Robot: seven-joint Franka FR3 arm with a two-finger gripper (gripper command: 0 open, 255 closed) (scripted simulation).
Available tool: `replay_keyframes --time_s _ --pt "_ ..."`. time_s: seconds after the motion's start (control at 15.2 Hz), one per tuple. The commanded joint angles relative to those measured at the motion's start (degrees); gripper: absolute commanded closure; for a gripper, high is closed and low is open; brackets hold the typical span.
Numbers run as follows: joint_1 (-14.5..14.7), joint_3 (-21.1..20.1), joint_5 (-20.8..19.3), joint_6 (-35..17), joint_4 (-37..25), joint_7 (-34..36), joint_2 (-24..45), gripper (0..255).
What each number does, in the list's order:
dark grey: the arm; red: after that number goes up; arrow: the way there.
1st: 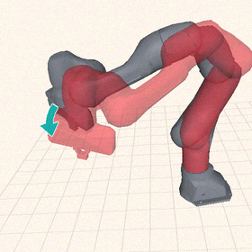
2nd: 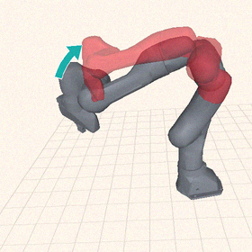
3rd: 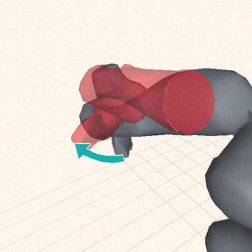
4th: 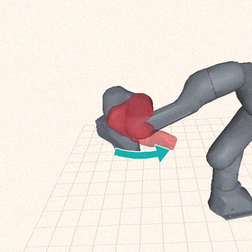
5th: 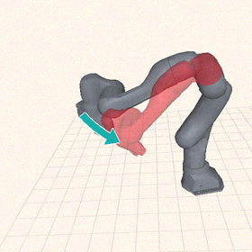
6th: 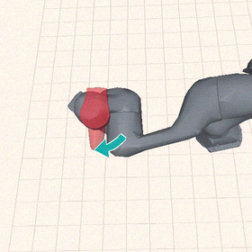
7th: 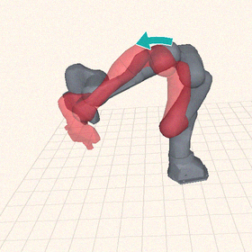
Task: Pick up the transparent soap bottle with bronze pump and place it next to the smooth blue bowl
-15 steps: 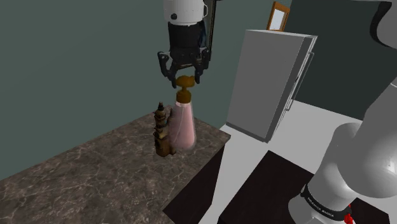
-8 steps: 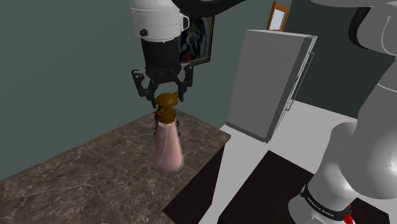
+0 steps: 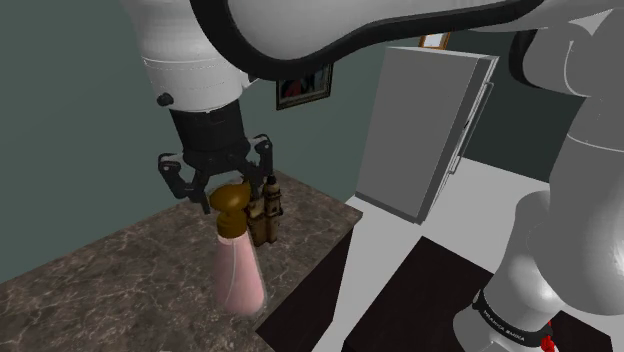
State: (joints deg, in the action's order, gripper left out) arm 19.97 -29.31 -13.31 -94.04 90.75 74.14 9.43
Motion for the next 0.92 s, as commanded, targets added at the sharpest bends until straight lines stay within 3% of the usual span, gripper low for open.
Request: replay_keyframes --time_s 0.0,0.86 --pt "0.0 0.0 -0.1 -1.4 1.3 0.4 0.1 255" --pt "-0.3 0.3 -1.0 -11.0 10.2 2.2 1.0 255"
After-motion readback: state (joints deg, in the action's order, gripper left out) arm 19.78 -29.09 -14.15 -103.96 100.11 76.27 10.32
